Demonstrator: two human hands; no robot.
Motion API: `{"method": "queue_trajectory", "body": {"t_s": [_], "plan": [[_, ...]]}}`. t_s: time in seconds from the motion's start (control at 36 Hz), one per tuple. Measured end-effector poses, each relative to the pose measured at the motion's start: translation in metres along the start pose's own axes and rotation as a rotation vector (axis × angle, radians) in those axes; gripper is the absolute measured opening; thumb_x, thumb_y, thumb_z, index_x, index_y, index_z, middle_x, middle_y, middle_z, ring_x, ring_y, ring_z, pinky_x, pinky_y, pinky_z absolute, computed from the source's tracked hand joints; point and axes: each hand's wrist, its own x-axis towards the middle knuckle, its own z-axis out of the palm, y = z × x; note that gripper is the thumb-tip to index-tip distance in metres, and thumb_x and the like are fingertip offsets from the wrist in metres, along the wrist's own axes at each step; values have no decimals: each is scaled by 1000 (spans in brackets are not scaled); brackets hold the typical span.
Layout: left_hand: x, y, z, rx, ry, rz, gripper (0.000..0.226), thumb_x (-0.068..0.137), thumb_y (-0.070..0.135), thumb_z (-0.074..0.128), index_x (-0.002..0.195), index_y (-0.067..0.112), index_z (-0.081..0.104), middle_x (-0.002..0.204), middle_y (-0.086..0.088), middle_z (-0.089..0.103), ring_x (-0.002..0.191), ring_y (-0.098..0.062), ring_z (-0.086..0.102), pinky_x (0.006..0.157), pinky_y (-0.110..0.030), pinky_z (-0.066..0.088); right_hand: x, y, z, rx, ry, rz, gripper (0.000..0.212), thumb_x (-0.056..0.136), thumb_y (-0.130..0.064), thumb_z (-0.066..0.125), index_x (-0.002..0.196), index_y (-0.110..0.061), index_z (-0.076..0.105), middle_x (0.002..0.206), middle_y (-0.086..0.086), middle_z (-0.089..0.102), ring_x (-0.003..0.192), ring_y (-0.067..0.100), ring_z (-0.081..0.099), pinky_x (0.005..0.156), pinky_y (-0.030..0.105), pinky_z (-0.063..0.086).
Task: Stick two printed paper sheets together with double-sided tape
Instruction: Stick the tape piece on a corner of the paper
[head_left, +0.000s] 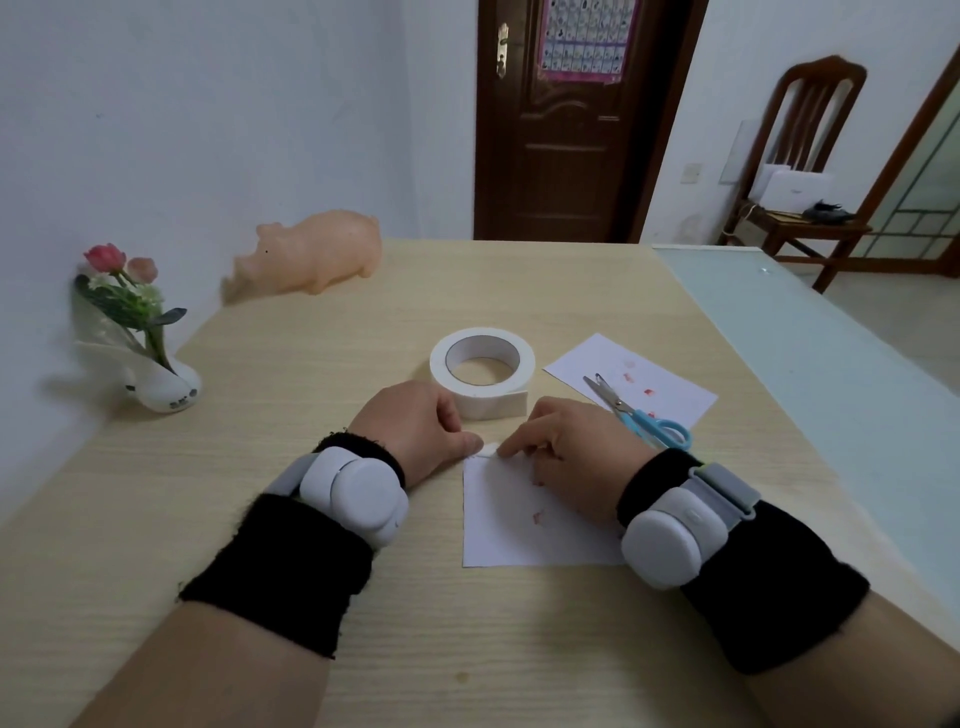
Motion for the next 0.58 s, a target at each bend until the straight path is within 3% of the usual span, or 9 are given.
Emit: {"method": "queue_trajectory", "body": {"t_s": [0.19, 0.33, 0.44, 0.58], "plan": [[1, 0, -1, 18, -5, 6, 25, 72, 41, 74, 64, 25, 56, 66, 12, 56, 65, -6, 51, 61, -25, 37, 1, 2, -1, 14, 66, 64, 37, 86, -7, 47, 111, -26, 65, 106, -2, 60, 93, 12, 51, 81, 21, 37], [0, 0, -1, 22, 0, 15, 25, 72, 40, 74, 63, 25, 56, 65, 12, 56, 63, -4, 51, 57, -21, 36, 2, -2, 6, -41, 27, 13, 39, 88, -11, 45, 117, -29, 63, 113, 1, 55, 108, 19, 49, 90, 26, 40], [0, 0, -1, 30, 10, 9, 26, 72, 41, 74, 63, 25, 56, 66, 13, 56, 64, -3, 51, 58, -23, 35, 1, 2, 0, -25, 20, 63, 37, 86, -8, 48, 114, -25, 65, 113, 0, 55, 107, 19, 52, 90, 27, 41], [0, 1, -2, 11, 5, 12, 26, 72, 41, 75, 62, 25, 56, 64, 13, 56, 62, -2, 50, 54, -21, 34, 0, -3, 4, -13, 27, 8, 45, 85, -8, 46, 120, -32, 62, 110, -1, 55, 105, 17, 50, 89, 26, 40]]}}
